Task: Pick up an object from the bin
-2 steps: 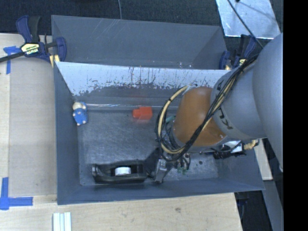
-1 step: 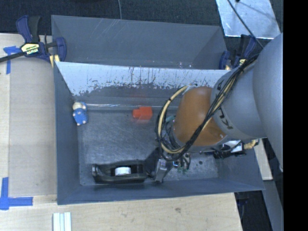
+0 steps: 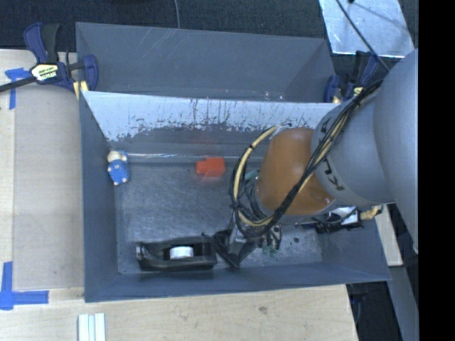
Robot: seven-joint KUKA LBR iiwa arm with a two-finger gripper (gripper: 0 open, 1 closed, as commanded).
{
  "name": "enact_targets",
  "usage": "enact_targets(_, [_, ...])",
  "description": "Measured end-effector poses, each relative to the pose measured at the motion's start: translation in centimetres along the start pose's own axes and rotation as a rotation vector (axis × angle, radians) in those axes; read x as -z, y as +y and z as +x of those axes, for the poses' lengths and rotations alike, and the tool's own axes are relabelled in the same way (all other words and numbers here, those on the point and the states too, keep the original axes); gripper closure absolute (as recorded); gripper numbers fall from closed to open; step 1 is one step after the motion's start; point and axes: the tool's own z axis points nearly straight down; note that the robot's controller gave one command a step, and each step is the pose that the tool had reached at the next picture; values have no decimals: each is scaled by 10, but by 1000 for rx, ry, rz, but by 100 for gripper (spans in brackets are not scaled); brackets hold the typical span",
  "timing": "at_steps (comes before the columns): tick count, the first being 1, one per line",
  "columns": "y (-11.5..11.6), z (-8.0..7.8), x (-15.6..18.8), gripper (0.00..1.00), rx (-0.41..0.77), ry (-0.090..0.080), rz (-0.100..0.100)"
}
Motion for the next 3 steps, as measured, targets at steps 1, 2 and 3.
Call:
enact_targets(1, [0, -2, 33, 100, 2, -2, -2])
enact_targets(2, [0, -4, 61, 100, 4, -1, -2])
enact_targets(3, [0, -5, 72, 100, 7, -1, -1])
